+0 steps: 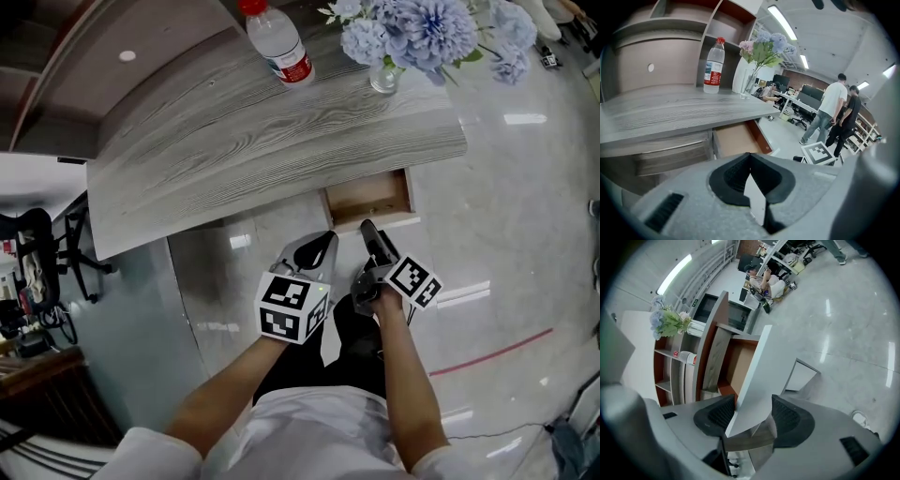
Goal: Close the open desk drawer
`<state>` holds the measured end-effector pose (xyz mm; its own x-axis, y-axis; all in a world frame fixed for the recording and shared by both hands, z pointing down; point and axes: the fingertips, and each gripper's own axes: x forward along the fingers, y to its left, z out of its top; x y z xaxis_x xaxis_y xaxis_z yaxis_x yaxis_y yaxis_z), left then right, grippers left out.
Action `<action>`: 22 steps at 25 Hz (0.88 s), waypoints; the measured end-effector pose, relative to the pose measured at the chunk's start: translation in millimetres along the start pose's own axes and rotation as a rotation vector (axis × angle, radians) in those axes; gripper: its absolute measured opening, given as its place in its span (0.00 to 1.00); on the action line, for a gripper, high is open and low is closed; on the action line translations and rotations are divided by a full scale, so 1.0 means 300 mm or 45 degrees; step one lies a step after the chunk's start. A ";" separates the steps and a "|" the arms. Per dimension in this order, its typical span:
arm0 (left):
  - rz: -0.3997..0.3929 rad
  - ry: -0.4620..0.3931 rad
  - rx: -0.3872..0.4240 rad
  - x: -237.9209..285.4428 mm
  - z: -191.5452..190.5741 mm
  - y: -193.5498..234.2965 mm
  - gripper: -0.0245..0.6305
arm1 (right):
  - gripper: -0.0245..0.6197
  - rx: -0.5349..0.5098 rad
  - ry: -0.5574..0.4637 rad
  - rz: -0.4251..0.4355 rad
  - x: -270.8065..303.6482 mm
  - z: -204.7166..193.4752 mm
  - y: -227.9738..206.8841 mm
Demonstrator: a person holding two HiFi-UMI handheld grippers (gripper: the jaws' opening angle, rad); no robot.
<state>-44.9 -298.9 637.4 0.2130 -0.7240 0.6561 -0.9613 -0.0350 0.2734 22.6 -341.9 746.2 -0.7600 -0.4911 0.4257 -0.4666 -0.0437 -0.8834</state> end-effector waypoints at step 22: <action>-0.043 -0.030 0.031 0.011 0.061 -0.050 0.04 | 0.30 0.162 -0.044 0.109 -0.046 0.037 0.114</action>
<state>-32.9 -313.3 622.7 0.2415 -0.7382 0.6299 -0.9576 -0.0764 0.2777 22.1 -346.3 707.8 -0.7776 -0.5272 0.3426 -0.3379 -0.1092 -0.9348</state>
